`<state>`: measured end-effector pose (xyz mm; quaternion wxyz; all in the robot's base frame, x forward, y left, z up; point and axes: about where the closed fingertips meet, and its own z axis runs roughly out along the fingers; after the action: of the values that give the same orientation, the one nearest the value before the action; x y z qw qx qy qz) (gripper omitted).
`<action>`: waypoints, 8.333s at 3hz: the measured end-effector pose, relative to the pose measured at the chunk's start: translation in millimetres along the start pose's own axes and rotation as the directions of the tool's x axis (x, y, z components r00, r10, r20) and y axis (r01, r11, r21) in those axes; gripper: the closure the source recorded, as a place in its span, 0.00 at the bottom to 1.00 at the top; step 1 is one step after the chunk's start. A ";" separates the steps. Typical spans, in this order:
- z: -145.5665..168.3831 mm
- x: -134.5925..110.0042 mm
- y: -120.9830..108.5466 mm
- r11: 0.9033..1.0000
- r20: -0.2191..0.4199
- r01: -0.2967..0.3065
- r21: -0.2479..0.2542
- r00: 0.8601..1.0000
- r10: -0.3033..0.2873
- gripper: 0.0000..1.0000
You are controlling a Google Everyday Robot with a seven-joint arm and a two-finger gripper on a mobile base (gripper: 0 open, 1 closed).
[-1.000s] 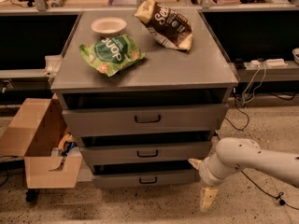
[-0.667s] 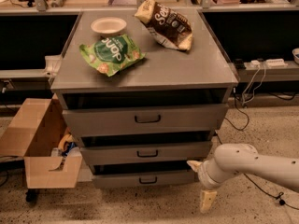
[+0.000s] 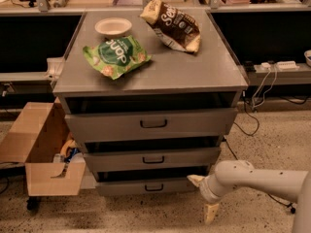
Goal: Open bottom drawer
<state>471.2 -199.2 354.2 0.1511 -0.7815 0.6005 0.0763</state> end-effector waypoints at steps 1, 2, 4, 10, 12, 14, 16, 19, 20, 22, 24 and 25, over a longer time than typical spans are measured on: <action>43.8 12.7 -8.4 1.000 0.036 0.021 -0.015 0.999 -0.020 0.00; 83.4 23.1 -27.0 0.999 0.070 0.027 -0.019 0.997 -0.025 0.00; 146.4 52.8 -81.8 1.000 0.069 -0.011 -0.003 0.998 0.011 0.00; 188.0 64.5 -81.1 0.999 0.146 -0.015 -0.035 0.989 0.019 0.00; 193.5 66.6 -69.8 0.998 0.141 -0.011 -0.068 0.990 0.020 0.00; 185.1 83.5 -31.6 0.991 0.078 -0.048 -0.126 0.995 0.058 0.14; 175.6 92.4 11.7 0.981 0.051 -0.101 -0.164 0.993 0.111 0.61; 174.9 90.2 24.6 0.977 0.054 -0.120 -0.174 0.990 0.131 0.82; 175.0 90.2 24.6 0.977 0.054 -0.120 -0.174 0.990 0.131 0.59; 175.0 90.2 24.7 0.977 0.054 -0.120 -0.174 0.990 0.131 0.04; 177.7 86.5 41.5 0.974 0.070 -0.111 -0.196 0.989 0.127 0.00; 178.9 85.4 66.6 0.967 0.086 -0.117 -0.227 0.986 0.140 0.00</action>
Offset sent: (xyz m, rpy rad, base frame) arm 0.0699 0.0189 -0.1228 0.0956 0.0270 0.0484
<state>441.1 -234.3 150.2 0.0879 -0.7480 0.6293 0.1917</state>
